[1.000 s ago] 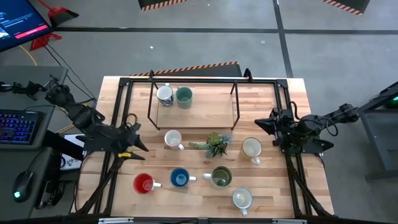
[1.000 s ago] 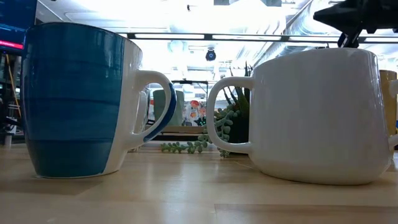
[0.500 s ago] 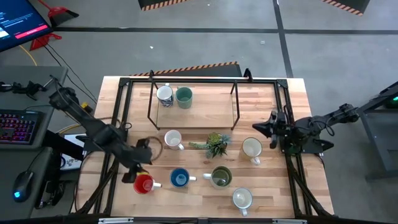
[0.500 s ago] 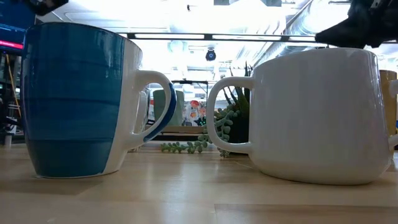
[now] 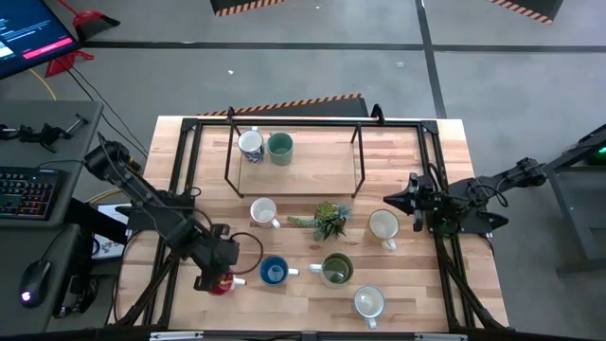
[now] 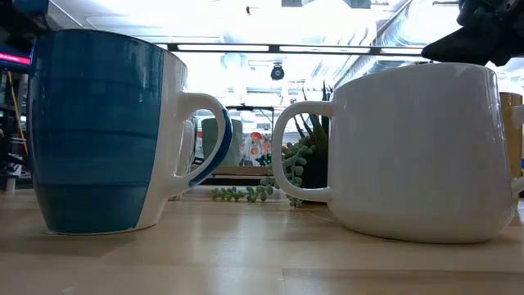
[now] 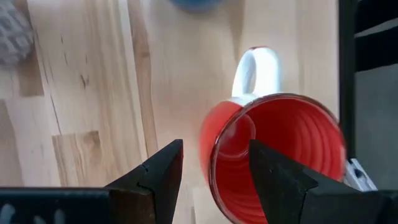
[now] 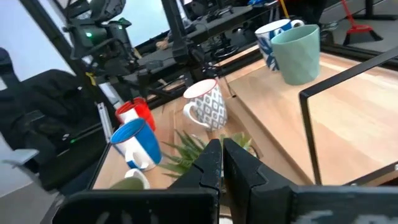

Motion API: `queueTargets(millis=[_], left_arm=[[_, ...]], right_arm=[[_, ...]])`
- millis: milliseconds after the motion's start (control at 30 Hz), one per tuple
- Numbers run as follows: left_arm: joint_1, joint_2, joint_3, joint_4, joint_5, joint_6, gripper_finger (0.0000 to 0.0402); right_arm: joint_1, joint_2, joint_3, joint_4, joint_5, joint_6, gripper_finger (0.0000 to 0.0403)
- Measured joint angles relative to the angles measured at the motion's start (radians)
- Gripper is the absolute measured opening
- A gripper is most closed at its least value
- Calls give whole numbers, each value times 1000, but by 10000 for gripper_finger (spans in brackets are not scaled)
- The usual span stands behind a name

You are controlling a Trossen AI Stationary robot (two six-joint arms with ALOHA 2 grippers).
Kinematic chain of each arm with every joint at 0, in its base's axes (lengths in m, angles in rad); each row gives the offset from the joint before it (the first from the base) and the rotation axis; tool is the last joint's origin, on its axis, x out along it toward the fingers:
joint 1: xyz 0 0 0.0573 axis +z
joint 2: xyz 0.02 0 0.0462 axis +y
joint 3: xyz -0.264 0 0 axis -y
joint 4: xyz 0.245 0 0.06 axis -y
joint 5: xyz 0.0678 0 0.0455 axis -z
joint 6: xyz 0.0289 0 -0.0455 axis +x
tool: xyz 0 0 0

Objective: Place coffee mugs
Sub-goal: Put the red mug on the shelf

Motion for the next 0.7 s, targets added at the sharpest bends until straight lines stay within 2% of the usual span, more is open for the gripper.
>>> queueTargets(millis=[200,467,700], left_arm=[[-18,70,0,0,0,-48,172],[-36,174,0,1,1,-123,172],[-33,218,0,3,0,-190,172]], right_arm=[[0,0,0,-7,-38,0,0],[0,0,0,-8,-38,0,0],[0,0,0,-8,-38,0,0]])
